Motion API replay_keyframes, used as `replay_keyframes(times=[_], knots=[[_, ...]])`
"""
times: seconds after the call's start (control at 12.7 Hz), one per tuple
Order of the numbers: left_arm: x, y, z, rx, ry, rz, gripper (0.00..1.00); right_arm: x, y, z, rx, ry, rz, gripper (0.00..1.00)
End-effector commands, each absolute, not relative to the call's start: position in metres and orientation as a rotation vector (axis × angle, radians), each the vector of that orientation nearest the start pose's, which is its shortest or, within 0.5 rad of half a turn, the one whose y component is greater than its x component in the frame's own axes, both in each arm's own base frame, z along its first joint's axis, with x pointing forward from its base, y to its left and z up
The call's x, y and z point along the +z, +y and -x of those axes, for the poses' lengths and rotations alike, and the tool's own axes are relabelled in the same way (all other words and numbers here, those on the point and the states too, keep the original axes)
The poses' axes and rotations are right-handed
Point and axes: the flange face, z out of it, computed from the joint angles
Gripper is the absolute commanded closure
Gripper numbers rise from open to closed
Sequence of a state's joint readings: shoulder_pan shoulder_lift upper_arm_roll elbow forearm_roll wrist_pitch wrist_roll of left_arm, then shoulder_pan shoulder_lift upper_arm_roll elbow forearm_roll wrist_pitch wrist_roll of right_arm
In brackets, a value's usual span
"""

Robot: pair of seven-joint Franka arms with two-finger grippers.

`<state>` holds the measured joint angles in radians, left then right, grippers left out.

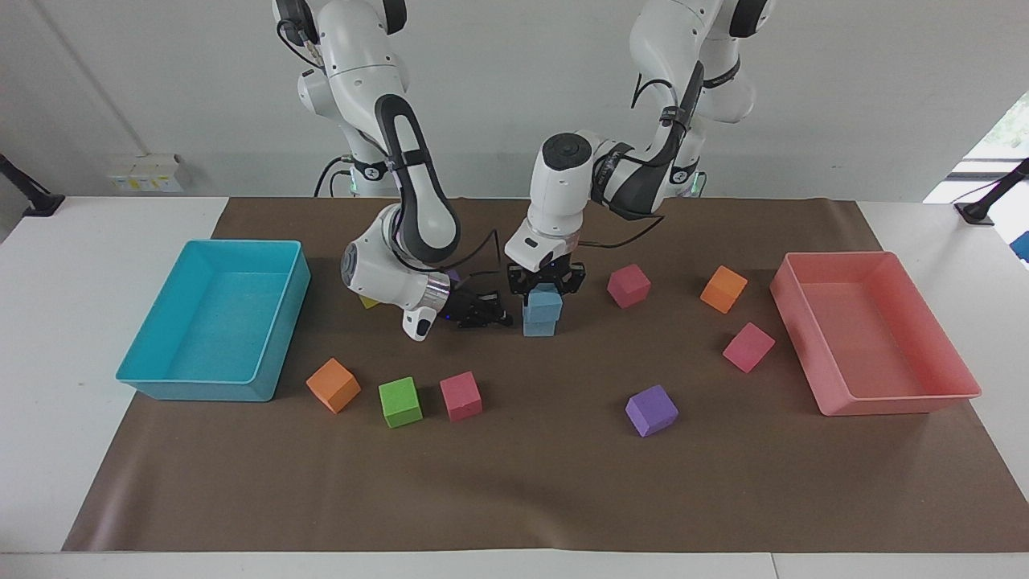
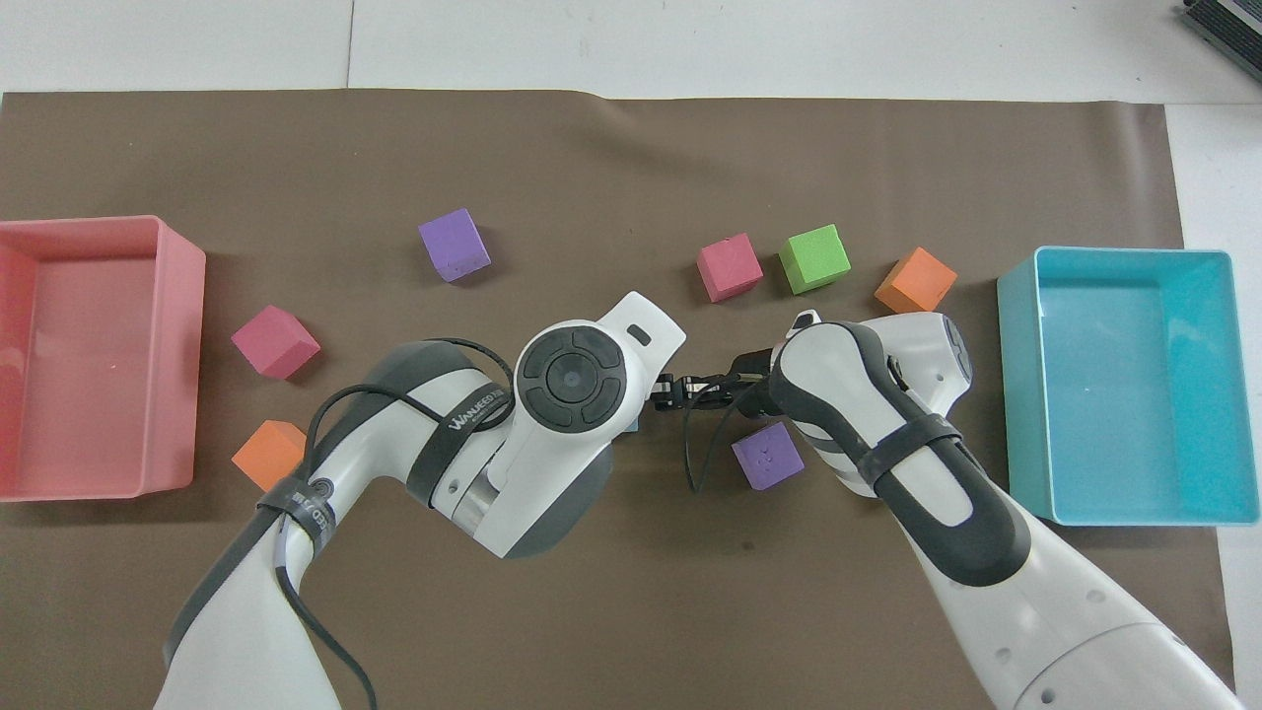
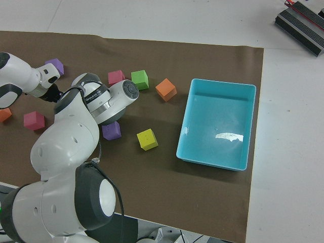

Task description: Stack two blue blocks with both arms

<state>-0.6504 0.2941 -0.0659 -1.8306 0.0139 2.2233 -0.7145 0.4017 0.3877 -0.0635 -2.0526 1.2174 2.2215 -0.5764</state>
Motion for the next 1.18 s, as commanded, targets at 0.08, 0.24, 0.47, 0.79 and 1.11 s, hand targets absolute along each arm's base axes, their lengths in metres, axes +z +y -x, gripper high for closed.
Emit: replay_keyframes(times=[0.08, 0.24, 0.47, 0.79, 1.11], knots=[[0.3732, -0.4194, -0.4803, -0.134, 0.063, 3.194, 0.76, 0.2442, 0.2197, -0.5383, 0.061, -0.009, 2.276, 1.00], [0.3709, -0.4191, -0.4770, -0.119, 0.076, 3.186, 0.76, 0.2442, 0.2204, -0.5381, 0.061, -0.010, 2.277, 1.00], [0.3715, -0.4203, -0.4754, -0.118, 0.083, 3.185, 0.75, 0.2442, 0.2196, -0.5385, 0.060, -0.009, 2.278, 1.00], [0.3701, -0.4201, -0.4737, -0.110, 0.088, 3.181, 0.75, 0.2442, 0.2196, -0.5385, 0.060, -0.009, 2.278, 1.00], [0.3696, -0.4196, -0.4731, -0.109, 0.144, 3.177, 0.74, 0.2436, 0.2194, -0.5380, 0.061, -0.008, 2.278, 1.00]])
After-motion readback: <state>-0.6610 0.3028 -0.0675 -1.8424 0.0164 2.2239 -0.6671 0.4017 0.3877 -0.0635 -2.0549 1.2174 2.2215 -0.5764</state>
